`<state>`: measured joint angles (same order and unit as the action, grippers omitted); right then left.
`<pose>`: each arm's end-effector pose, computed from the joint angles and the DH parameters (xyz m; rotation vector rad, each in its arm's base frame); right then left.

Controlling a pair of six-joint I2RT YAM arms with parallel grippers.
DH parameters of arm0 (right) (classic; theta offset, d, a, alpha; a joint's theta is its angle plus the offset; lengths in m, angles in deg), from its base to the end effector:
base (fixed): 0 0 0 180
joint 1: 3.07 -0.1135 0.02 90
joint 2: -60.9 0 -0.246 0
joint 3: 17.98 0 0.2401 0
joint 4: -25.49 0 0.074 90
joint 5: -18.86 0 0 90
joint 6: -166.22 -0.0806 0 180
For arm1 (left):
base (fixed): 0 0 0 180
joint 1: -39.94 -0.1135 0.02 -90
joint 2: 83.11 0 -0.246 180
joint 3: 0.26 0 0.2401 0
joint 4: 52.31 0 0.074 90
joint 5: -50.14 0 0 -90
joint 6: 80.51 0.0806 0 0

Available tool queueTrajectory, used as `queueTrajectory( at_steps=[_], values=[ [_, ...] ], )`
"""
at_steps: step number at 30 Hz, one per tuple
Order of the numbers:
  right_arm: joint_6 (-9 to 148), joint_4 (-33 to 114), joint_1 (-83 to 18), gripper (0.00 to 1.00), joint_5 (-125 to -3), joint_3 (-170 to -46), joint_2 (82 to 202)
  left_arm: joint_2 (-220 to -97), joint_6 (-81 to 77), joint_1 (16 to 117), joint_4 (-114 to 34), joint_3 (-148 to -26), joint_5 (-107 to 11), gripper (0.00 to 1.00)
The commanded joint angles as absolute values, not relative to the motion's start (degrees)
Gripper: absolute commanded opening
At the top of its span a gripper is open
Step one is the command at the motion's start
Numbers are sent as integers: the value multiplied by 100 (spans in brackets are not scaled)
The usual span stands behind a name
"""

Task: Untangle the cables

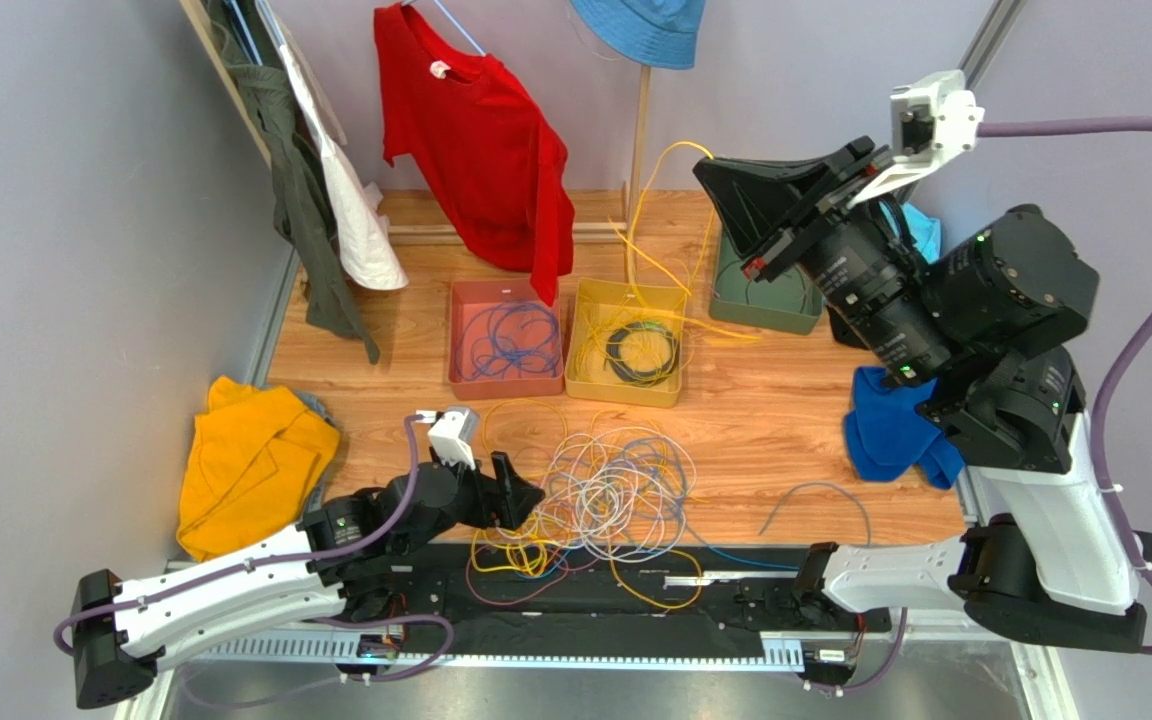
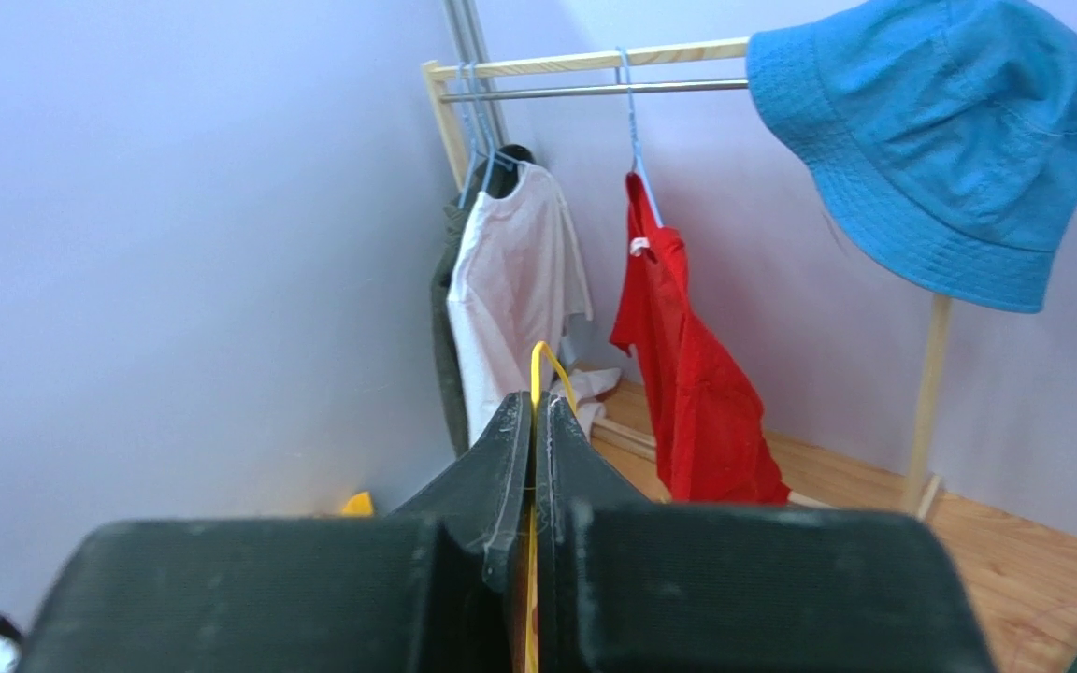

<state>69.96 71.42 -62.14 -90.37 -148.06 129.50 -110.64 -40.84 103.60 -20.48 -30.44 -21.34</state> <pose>0.1202 0.1489 0.5937 -0.3236 1.3139 0.7499 0.0997 -0.1437 0.1650 0.0455 2.1743 -0.8733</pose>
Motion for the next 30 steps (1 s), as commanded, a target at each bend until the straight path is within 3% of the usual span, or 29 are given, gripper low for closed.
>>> queueTrajectory(
  at_steps=[1, 13, 30],
  values=[
    [7446, 6950, -6213, 0, -9505, -14303, 13043, -10922, -4210, 10366, -2045, -3073, -2123, 93],
    [6788, 6158, -5010, 0, -9101, -12325, 13103, -10482, -4211, 10366, -1746, -3011, -2158, 93],
    [6471, 5279, -4025, 0, -8459, -11472, 14246, -10429, -4079, 10366, -1763, -2950, -2220, 93]
  ],
)
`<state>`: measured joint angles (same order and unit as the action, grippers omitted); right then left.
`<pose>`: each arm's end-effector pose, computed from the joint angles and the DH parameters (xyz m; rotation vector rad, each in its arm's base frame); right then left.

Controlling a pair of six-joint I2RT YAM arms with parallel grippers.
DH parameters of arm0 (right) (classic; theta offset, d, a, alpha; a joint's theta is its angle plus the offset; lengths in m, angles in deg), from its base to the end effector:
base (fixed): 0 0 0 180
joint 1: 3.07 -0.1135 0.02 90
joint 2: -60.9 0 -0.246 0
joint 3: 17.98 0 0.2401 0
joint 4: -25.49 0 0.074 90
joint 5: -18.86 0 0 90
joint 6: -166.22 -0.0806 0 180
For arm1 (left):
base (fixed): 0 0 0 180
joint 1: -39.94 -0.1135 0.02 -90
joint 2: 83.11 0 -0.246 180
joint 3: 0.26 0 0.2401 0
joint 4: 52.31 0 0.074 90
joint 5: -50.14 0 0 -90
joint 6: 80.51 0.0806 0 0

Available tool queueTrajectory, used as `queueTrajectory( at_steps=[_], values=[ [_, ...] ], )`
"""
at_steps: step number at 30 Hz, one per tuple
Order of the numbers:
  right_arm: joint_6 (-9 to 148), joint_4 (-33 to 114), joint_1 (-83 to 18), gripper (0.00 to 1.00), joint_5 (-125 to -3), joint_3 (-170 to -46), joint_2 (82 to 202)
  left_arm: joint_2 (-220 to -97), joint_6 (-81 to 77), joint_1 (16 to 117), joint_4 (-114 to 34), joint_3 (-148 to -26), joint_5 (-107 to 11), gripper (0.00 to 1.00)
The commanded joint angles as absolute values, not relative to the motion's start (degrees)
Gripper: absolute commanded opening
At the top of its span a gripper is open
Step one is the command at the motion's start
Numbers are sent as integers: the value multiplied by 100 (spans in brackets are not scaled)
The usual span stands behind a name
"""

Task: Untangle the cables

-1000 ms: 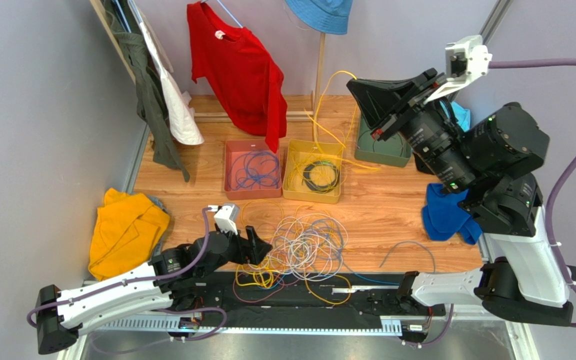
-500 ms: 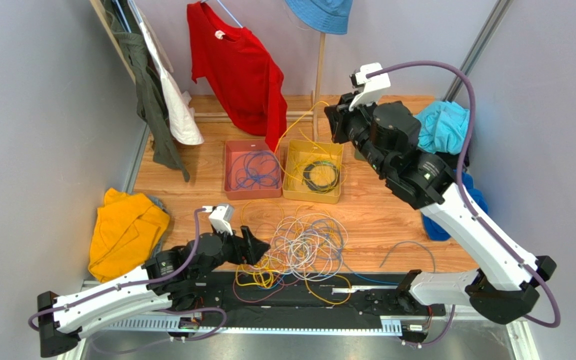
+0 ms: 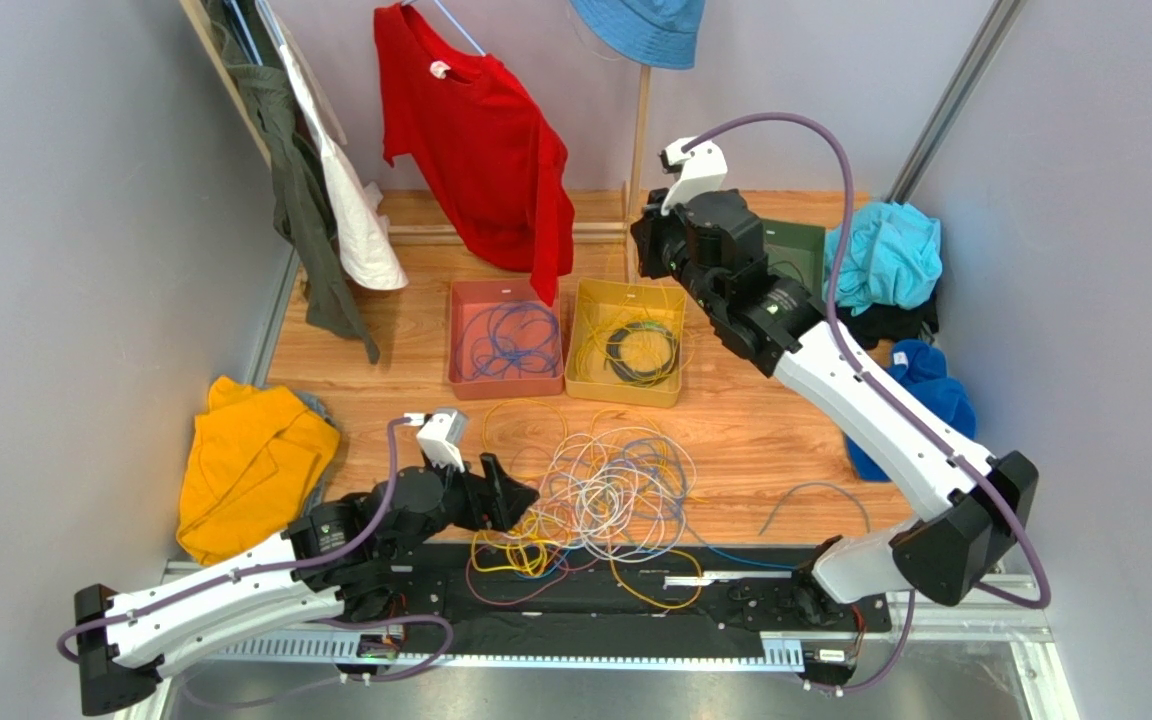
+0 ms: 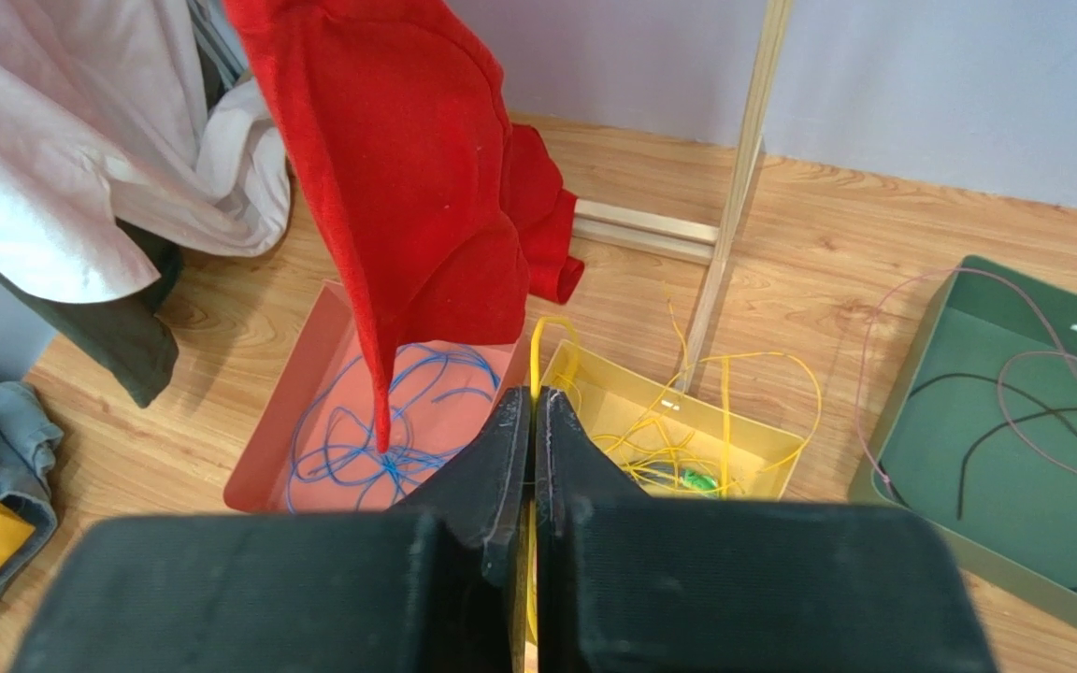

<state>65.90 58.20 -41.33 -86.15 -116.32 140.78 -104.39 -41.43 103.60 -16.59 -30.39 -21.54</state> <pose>0.2891 0.2014 0.3943 -0.2579 1.8075 0.3630 0.0947 -0.1342 0.1717 0.0267 2.1448 -0.9174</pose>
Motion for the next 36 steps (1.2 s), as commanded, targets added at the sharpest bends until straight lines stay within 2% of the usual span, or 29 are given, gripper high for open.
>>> queueTrajectory(
  at_steps=[1, 13, 24, 36],
  values=[
    [6462, 5236, -3998, 0, -8424, -11436, 14342, -10429, -4096, 10366, -1772, -2924, -2237, 93],
    [6234, 4550, -3726, 0, -8476, -10698, 15055, -10447, -4140, 10375, -1868, -2765, -2246, 93],
    [5865, 4084, -3655, 0, -8723, -9311, 15116, -10517, -4175, 10375, -1965, -2677, -2299, 93],
    [5505, 3794, -3743, 0, -8398, -8615, 15143, -10552, -4219, 10375, -2018, -2668, -2360, 93]
  ],
)
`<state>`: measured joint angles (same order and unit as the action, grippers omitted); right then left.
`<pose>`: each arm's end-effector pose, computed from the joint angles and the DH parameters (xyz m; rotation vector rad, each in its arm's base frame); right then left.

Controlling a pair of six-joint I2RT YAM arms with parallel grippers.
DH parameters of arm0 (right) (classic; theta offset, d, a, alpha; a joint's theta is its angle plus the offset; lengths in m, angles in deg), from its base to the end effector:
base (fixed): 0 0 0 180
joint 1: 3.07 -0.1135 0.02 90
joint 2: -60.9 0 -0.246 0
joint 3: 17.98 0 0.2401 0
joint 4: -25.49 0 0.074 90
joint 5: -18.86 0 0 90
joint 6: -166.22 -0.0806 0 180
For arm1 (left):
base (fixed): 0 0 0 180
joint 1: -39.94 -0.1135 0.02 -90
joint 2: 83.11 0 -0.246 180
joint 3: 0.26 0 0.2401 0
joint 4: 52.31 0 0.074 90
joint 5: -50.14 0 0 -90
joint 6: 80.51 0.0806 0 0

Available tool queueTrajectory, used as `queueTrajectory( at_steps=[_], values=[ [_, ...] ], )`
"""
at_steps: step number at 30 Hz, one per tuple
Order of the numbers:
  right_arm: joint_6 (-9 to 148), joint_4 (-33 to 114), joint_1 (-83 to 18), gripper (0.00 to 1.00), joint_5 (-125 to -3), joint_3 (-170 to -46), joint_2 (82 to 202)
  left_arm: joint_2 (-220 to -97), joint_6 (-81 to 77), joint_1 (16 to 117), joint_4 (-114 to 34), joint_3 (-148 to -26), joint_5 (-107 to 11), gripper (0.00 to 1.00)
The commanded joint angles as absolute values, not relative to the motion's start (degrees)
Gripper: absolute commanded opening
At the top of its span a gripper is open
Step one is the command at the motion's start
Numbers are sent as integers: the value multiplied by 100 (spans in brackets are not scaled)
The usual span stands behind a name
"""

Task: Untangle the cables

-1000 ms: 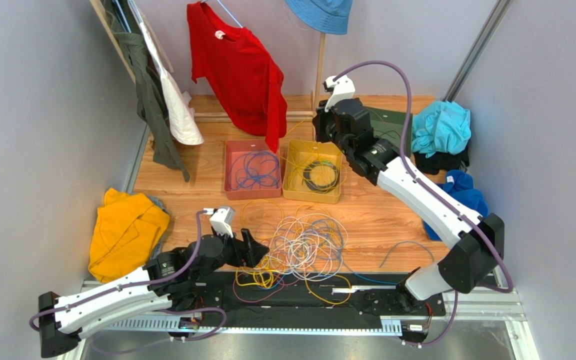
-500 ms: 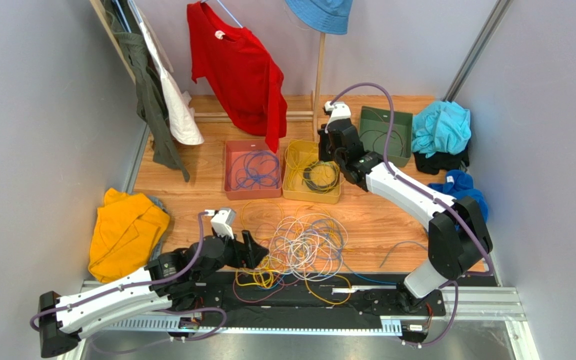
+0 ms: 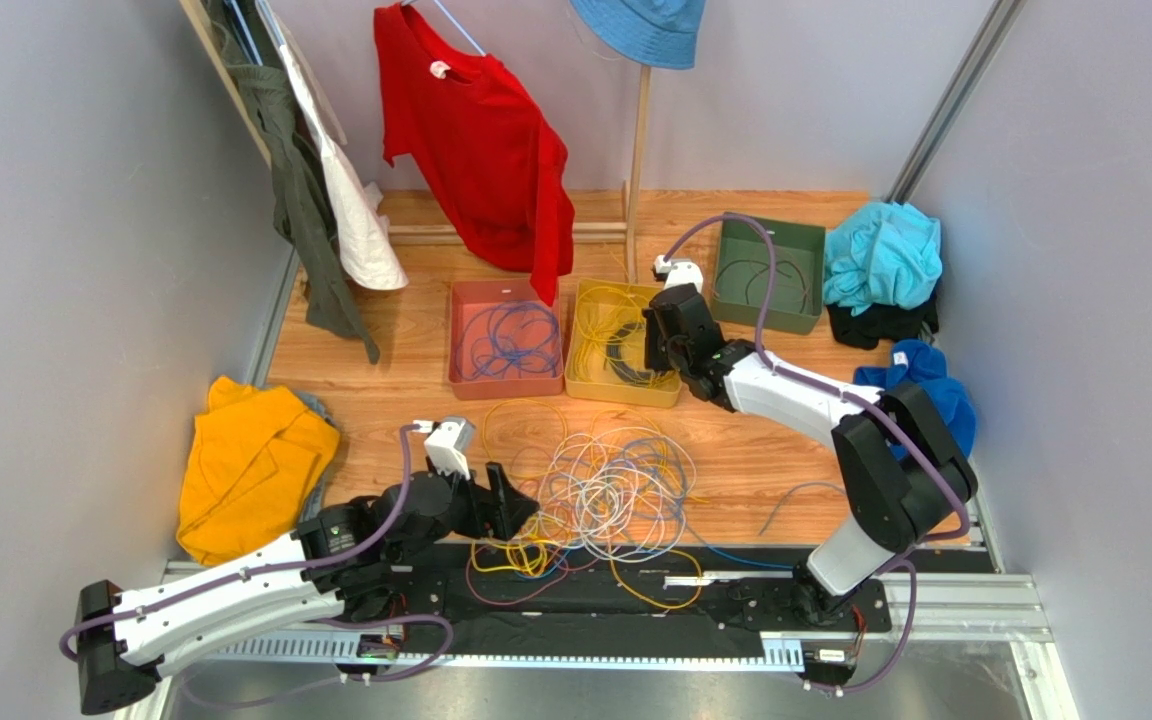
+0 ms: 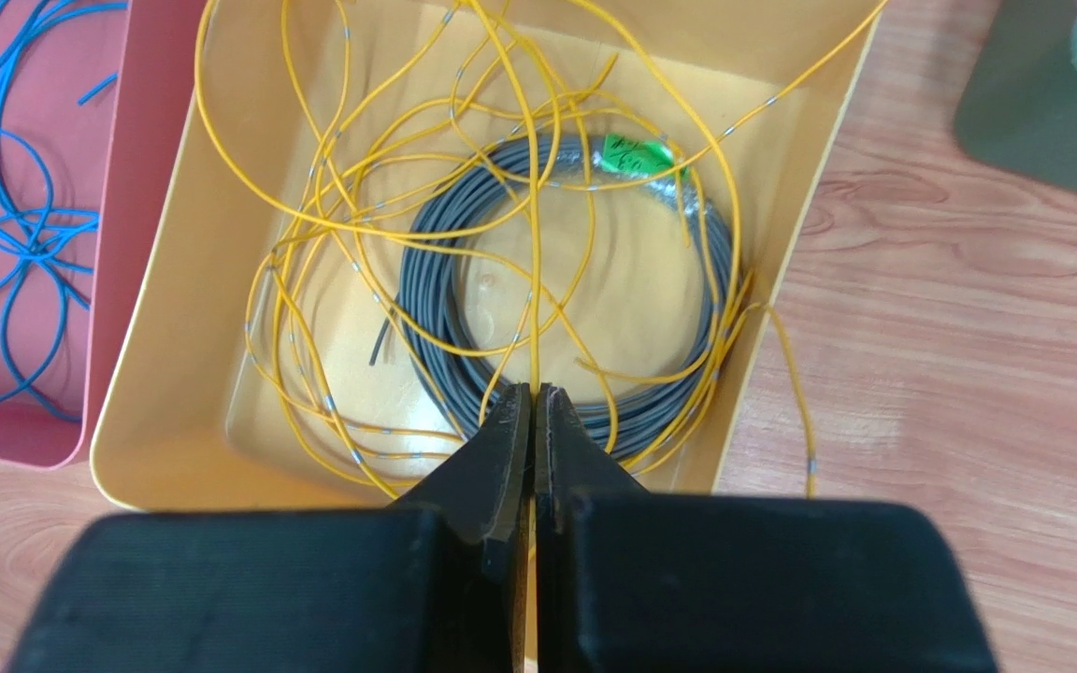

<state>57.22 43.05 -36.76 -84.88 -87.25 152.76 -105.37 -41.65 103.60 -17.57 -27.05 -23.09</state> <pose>0.3152 0.1871 0.1689 -0.1630 2.2512 0.2214 0.0929 -0.1352 0.1496 0.0545 2.2054 -0.8901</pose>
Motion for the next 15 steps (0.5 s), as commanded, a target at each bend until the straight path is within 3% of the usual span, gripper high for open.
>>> queueTrajectory(
  at_steps=[1, 5, 6, 7, 10, 15],
  values=[
    [5496, 3802, -3795, 0, -8389, -8571, 15117, -10578, -4219, 10366, -2018, -2668, -2360, 93],
    [5478, 3890, -3893, 2, -8485, -8570, 14941, -10622, -4228, 10366, -2070, -2660, -2395, 93],
    [5495, 3943, -3901, 11, -8599, -8606, 14915, -10640, -4228, 10366, -2079, -2668, -2404, 93],
    [5530, 3969, -3919, 28, -8678, -8632, 14880, -10657, -4228, 10375, -2079, -2668, -2404, 93],
    [5609, 4189, -3919, 49, -8986, -8702, 14695, -10666, -4219, 10366, -2044, -2686, -2404, 93],
    [5733, 4426, -3928, 61, -9451, -8834, 14361, -10640, -4219, 10366, -2009, -2695, -2360, 93]
  ],
)
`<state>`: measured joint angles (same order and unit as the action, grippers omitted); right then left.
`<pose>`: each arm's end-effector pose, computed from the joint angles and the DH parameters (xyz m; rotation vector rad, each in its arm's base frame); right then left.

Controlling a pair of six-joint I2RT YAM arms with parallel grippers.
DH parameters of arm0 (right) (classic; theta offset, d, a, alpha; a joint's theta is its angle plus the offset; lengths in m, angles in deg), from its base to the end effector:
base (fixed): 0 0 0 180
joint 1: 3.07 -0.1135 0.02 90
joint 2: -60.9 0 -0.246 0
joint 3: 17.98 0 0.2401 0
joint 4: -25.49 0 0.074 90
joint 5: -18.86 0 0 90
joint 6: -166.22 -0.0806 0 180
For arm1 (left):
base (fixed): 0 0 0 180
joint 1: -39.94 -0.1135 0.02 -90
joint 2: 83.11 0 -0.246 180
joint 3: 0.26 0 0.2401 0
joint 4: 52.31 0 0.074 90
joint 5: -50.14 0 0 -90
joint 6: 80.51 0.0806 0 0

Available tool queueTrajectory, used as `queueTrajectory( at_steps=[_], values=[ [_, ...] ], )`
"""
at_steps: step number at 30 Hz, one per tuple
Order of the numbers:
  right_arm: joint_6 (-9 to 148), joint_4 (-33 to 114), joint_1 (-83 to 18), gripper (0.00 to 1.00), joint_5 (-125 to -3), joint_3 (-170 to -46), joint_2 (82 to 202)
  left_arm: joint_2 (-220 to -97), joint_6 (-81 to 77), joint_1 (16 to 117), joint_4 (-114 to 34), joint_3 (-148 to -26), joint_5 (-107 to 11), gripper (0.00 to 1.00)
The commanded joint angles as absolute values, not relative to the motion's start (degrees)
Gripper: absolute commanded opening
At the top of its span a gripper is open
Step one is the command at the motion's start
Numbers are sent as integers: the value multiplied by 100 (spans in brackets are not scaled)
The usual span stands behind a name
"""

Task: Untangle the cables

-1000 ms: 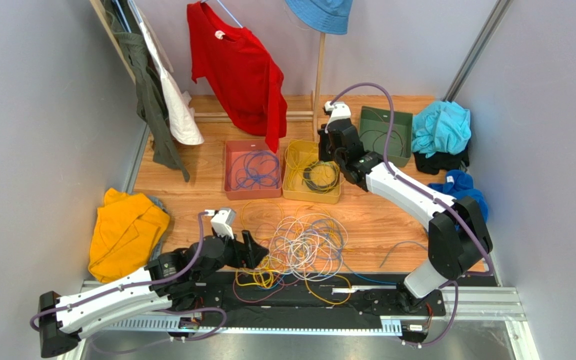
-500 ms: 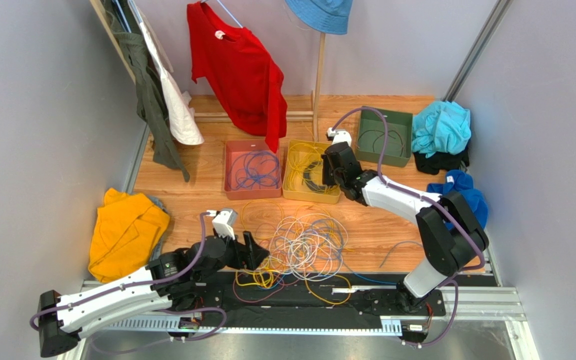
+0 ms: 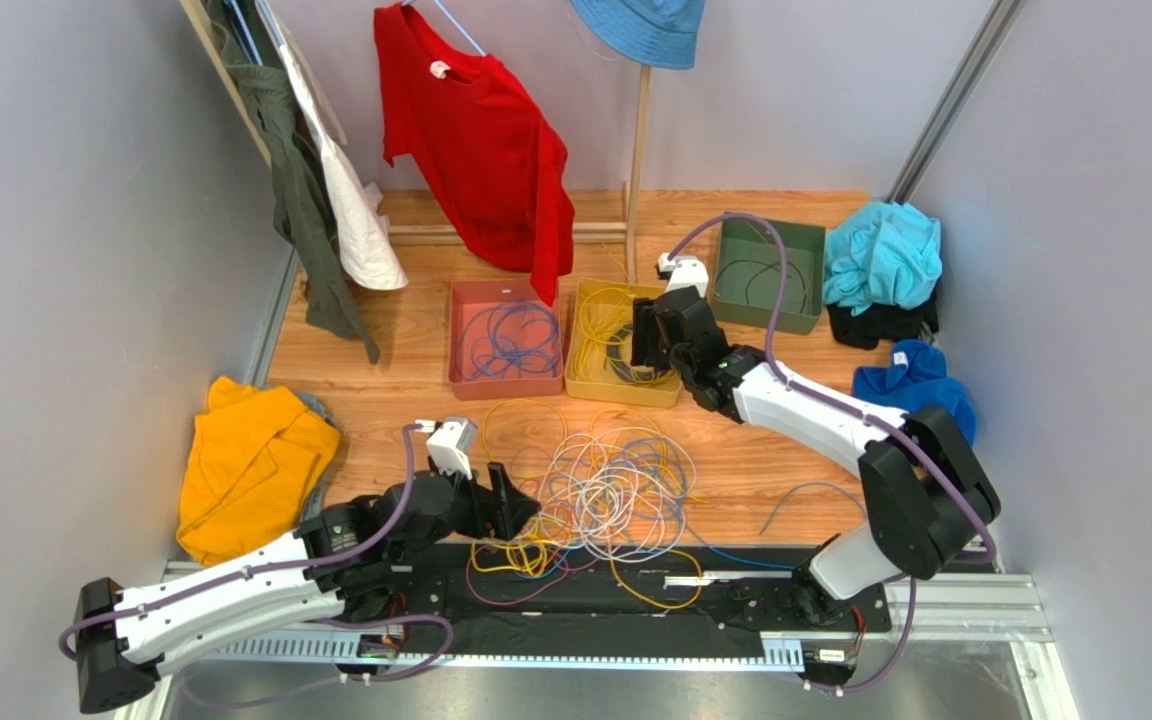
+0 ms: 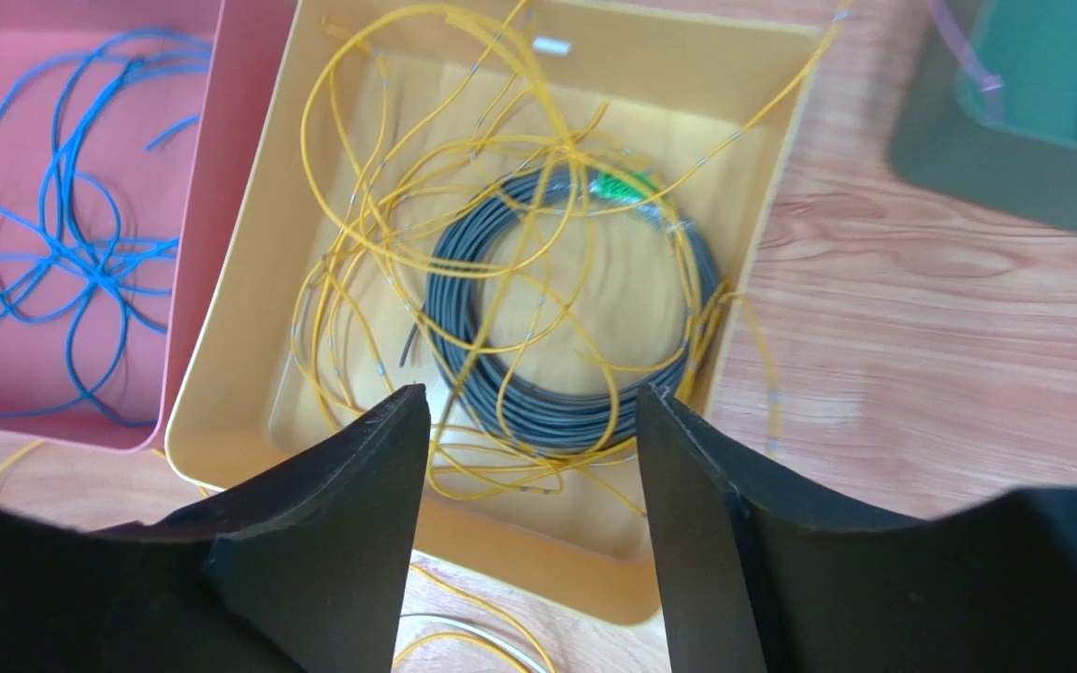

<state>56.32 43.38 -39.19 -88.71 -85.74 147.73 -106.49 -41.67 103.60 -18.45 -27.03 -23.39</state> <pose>0.3002 0.1889 0.1900 -0.1413 2.1847 0.2137 0.0934 -0.1371 0.1486 0.0586 2.2116 -0.8905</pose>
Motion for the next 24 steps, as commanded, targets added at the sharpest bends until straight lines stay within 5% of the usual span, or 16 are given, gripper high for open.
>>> queueTrajectory(
  at_steps=[1, 24],
  values=[
    [5741, 4461, -3937, 64, -9478, -8826, 14213, -10649, -4219, 10366, -2000, -2686, -2352, 93],
    [3825, 5938, -7663, 62, -11439, -5275, 9019, -10948, -4123, 10366, -199, -3872, -1323, 99]
  ],
)
